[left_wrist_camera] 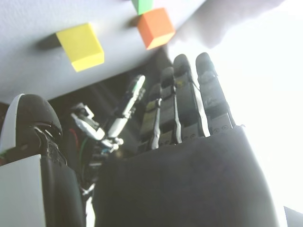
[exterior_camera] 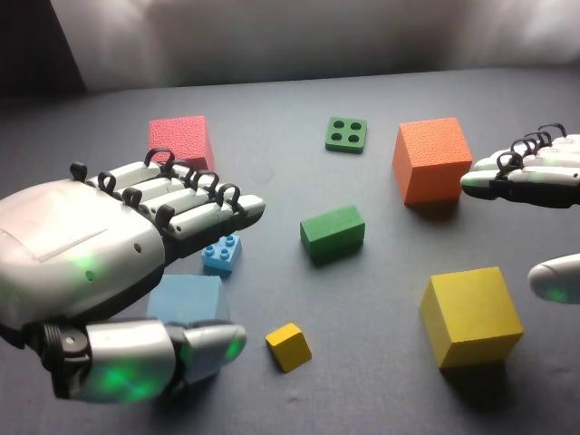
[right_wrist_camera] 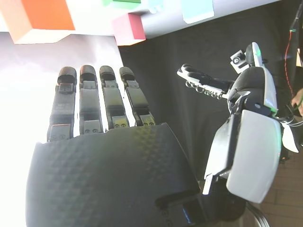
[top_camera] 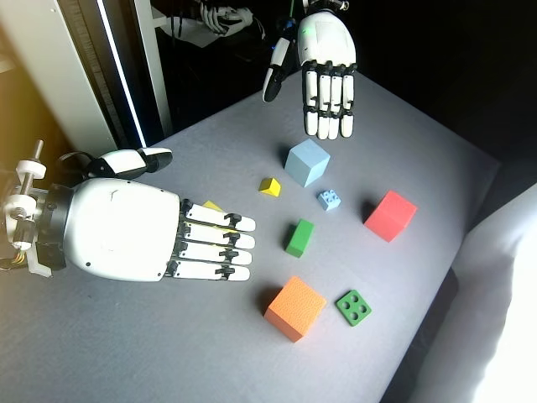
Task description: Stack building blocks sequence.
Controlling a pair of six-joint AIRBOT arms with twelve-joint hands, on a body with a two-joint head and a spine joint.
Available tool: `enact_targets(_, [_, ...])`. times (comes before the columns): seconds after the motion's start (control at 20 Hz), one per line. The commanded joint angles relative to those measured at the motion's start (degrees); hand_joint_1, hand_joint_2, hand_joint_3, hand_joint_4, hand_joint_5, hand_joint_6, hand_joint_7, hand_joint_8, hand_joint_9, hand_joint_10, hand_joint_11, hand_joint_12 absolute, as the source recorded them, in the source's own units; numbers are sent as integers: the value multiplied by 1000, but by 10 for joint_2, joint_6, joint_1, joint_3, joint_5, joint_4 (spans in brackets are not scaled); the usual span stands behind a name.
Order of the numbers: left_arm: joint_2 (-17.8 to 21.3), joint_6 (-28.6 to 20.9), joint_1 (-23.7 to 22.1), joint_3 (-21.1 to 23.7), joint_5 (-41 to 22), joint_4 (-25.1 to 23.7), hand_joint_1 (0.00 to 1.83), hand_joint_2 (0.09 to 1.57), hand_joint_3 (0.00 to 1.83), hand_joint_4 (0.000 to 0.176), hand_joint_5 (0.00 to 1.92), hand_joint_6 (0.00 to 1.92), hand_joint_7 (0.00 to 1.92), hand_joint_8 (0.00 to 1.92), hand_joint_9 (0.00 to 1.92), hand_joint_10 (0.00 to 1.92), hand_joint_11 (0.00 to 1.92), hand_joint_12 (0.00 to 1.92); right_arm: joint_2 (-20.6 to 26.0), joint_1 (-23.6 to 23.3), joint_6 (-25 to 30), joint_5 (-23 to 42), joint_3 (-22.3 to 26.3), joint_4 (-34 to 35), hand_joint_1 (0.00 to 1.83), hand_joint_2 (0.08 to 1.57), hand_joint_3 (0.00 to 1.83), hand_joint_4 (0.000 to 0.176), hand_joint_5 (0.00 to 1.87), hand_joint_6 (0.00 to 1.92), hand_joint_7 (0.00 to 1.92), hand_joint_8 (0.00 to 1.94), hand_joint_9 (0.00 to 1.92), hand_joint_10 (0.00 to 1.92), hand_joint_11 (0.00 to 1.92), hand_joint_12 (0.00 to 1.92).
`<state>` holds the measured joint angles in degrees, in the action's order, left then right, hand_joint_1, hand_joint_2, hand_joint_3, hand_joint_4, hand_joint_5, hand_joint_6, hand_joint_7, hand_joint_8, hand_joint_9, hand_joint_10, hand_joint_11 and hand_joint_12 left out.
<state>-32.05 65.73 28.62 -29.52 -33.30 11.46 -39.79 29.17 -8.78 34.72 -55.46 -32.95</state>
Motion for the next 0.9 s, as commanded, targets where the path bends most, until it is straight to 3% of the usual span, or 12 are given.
enact_targets(0.0, [2,-1,-9,-3,-58,-5,0,1286,10,0,116,12,128,10,105,15,0,257,5,-3,0,59,2,22,0,1224,0,0,59,2,32,1,20,2,0,130])
enact_targets(0.05, [2,0,-10,-4,-55,-5,0,1288,5,0,125,8,129,6,105,10,0,249,5,-3,-2,61,3,22,0,1216,0,0,61,0,29,3,25,1,0,190])
enact_targets(0.1, [2,3,-10,-5,-51,-5,0,1285,2,0,69,6,81,4,65,5,0,122,5,-3,-5,62,4,22,0,1214,0,0,79,4,53,7,36,4,0,226])
enact_targets(0.15, [2,3,-10,-5,-50,-5,0,1288,0,0,93,5,127,3,110,5,0,180,5,-3,-6,63,4,22,0,1226,2,0,62,4,30,8,7,0,0,135])
enact_targets(0.25, [0,5,-15,-8,-25,-4,4,1289,0,0,139,7,164,5,142,6,0,273,5,-3,-28,66,6,30,0,1224,0,0,85,3,59,6,36,6,0,211])
enact_targets(0.35, [-7,5,-26,-13,5,-5,293,1262,0,0,103,1,137,0,127,2,0,264,5,-4,-52,66,7,52,0,1233,4,0,76,3,40,3,25,0,0,191])
enact_targets(0.45, [-14,37,-41,-14,41,4,777,1171,0,0,6,0,19,1,17,2,0,106,5,-4,-64,80,7,68,0,1249,2,0,157,7,125,7,100,10,0,395])
enact_targets(0.55, [-23,96,-53,-12,58,53,1036,1095,0,0,0,0,0,0,0,0,0,21,4,-5,-65,87,9,75,0,1271,5,0,144,2,111,1,86,0,0,317])
enact_targets(0.65, [-45,182,-68,-14,82,126,1074,1093,0,0,0,0,0,0,0,0,13,22,4,-6,-65,91,12,77,30,1286,4,0,154,1,117,0,99,2,0,385])
enact_targets(0.7, [-49,192,-66,-14,76,136,1064,1101,0,0,0,0,0,0,0,0,15,25,4,-6,-65,94,13,78,34,1297,5,0,137,1,94,2,71,4,0,309])
enact_targets(0.8, [-55,229,-42,-4,27,178,1124,1021,12,0,0,0,36,6,64,12,0,213,4,-8,-65,102,16,82,78,1301,1,0,167,6,122,6,95,9,0,355])
enact_targets(0.85, [-58,247,-31,0,8,199,1181,1019,8,0,0,0,36,3,62,7,0,166,4,-8,-65,102,18,82,66,1305,2,0,166,3,118,2,89,4,0,350])
